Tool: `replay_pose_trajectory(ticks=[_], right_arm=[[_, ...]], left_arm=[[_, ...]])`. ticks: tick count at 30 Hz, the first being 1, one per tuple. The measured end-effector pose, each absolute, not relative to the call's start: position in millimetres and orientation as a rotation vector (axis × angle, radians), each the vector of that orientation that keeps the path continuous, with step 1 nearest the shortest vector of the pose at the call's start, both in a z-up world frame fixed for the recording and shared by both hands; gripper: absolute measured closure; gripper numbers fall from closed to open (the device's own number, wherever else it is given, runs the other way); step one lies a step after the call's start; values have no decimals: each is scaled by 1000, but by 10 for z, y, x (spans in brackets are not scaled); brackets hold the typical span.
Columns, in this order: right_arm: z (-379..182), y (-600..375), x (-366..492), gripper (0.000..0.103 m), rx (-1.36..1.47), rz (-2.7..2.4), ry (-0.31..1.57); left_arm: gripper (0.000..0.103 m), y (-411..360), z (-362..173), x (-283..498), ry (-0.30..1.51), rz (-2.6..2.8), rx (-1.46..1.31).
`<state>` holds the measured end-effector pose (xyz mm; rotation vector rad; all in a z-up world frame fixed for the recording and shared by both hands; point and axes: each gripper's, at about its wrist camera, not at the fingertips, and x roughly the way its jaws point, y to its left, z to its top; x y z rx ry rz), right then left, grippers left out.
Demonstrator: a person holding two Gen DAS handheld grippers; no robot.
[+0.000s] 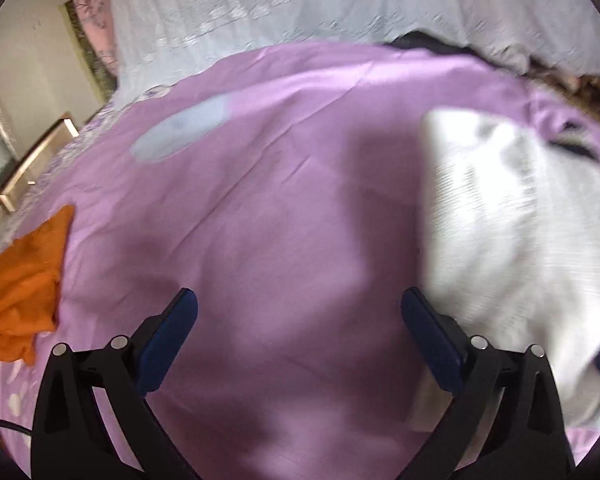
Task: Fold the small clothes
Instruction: 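Lay the folded side down and open the right gripper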
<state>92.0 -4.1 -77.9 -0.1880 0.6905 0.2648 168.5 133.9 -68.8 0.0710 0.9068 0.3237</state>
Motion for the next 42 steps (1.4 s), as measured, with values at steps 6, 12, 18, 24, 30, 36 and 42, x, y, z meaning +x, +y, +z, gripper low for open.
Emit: replay_pose_trajectory(ticks=[6, 12, 18, 24, 30, 36, 42], right_arm=[[-730, -229, 939, 43, -73, 360, 745], [-397, -556, 868, 47, 85, 407, 667], [-169, -831, 1090, 86, 170, 317, 592], [-351, -866, 1660, 92, 197, 295, 658], [-677, -933, 1877, 96, 210, 312, 711], [-686, -896, 1821, 96, 190, 305, 689], [-554, -1001, 1619, 93, 220, 306, 648]], left_arm=[[4, 1496, -721, 1691, 947, 277, -23], [4, 1664, -497, 1580, 911, 205, -174], [4, 1518, -130, 1599, 827, 40, -250], [4, 861, -210, 1937, 832, -17, -15], [4, 966, -654, 2227, 901, -57, -145], [4, 1050, -753, 2176, 885, -105, -214], [4, 1161, -571, 1949, 839, -71, -214]])
